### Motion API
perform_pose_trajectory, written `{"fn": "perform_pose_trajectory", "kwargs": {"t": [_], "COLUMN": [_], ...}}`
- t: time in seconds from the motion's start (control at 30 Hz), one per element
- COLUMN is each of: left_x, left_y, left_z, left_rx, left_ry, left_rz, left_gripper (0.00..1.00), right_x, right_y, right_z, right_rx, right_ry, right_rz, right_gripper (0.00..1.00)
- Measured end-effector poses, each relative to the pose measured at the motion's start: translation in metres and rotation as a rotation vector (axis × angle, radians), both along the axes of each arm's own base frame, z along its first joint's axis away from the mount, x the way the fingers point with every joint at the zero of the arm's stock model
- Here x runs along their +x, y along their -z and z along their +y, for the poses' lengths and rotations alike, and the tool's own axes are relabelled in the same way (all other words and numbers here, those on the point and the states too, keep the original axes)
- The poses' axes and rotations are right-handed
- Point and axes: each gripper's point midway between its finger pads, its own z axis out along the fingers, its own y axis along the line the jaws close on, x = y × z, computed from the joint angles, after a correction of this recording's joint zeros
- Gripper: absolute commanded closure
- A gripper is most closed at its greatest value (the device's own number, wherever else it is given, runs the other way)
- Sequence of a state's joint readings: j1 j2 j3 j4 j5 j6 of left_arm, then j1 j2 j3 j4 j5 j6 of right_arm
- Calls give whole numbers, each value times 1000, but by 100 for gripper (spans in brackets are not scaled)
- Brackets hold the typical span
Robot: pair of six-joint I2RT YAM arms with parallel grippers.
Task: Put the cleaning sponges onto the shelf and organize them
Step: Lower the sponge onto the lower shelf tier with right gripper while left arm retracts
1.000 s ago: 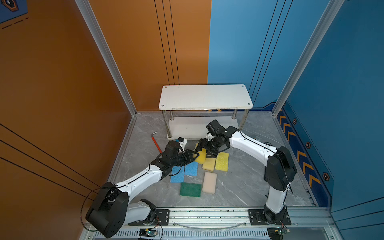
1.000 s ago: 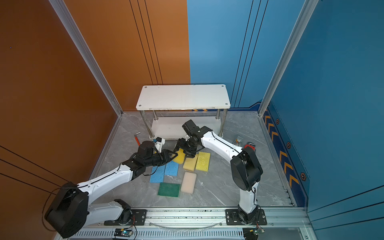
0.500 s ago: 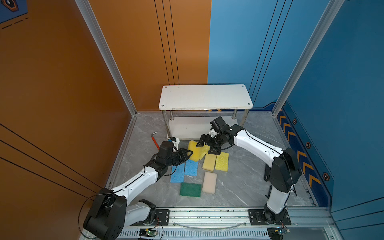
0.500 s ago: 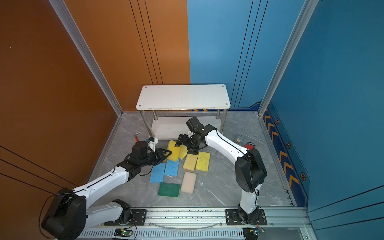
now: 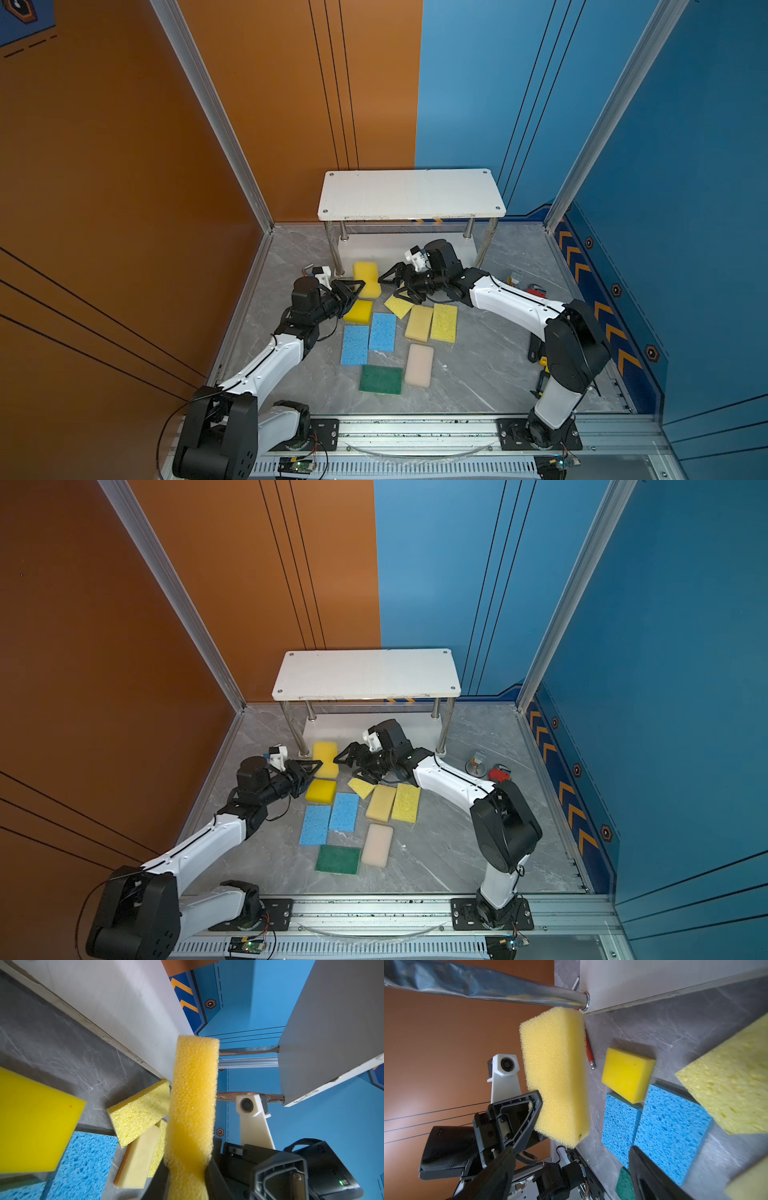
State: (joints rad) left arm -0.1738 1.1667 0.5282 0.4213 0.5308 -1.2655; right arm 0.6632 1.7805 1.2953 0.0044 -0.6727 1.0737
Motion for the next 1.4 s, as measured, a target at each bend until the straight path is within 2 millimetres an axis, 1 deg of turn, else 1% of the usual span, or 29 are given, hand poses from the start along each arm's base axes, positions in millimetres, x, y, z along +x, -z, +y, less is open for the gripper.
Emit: {"fn": "perform_pose_trajectory", "kwargs": {"t": [0.13, 0.23, 0.4, 0.43, 0.5, 0.6, 0.67, 0.73, 0.77, 0.87, 1.0, 1.03, 1.07, 1.1, 1.2, 1.3, 1.33, 1.37, 1.4], "left_x": [0, -1, 0, 0, 0, 0, -1, -1, -1, 0, 1, 1, 1, 1, 2, 1, 1, 0, -2], "left_y": [-6, -5, -12, -13, -14, -15, -15, -15, -15, -16, -16, -16, -16, -16, -16, -13, -11, -8, -5], "left_z": [1, 1, 1, 1, 1, 1, 1, 1, 2, 3, 3, 4, 4, 4, 5, 8, 9, 10, 11], "left_rx": [-74, -109, -144, -149, -158, -173, -177, -182, -184, -193, -197, -198, -199, -200, -202, -202, -205, -206, -204], "left_ry": [-18, -29, -35, -36, -37, -40, -41, -42, -44, -47, -49, -50, -50, -50, -55, -63, -68, -70, -73], "left_rz": [-2, 7, -5, -5, -12, -15, -13, -11, -11, -14, -21, -21, -22, -22, -24, -20, -13, -8, -1], "left_gripper": [76, 76, 76, 76, 76, 76, 76, 76, 76, 76, 75, 73, 67, 57, 31, 12, 4, 2, 2], "right_x": [5, 7, 11, 12, 13, 12, 8, 4, 2, 2, 2, 3, 3, 3, 5, 10, 12, 16, 21], "right_y": [3, 2, -9, -11, -14, -12, -10, -8, -8, -9, -10, -10, -11, -11, -12, -8, -7, -4, -1], "right_z": [18, 24, 29, 30, 32, 37, 42, 46, 47, 48, 48, 48, 48, 48, 47, 42, 39, 35, 30], "right_rx": [61, 86, 131, 143, 160, 173, 174, 174, 176, 179, 181, 183, 184, 186, 189, 183, 179, 169, 157], "right_ry": [-6, -4, 5, 8, 11, 6, -5, -13, -15, -15, -14, -14, -14, -13, -9, 6, 12, 26, 39], "right_rz": [0, -1, -16, -19, -16, -15, -9, 0, 3, 4, 3, 1, 0, 0, -4, -1, 0, 2, 5], "right_gripper": [19, 23, 42, 44, 45, 46, 51, 58, 60, 62, 62, 62, 63, 63, 63, 63, 63, 63, 63]}}
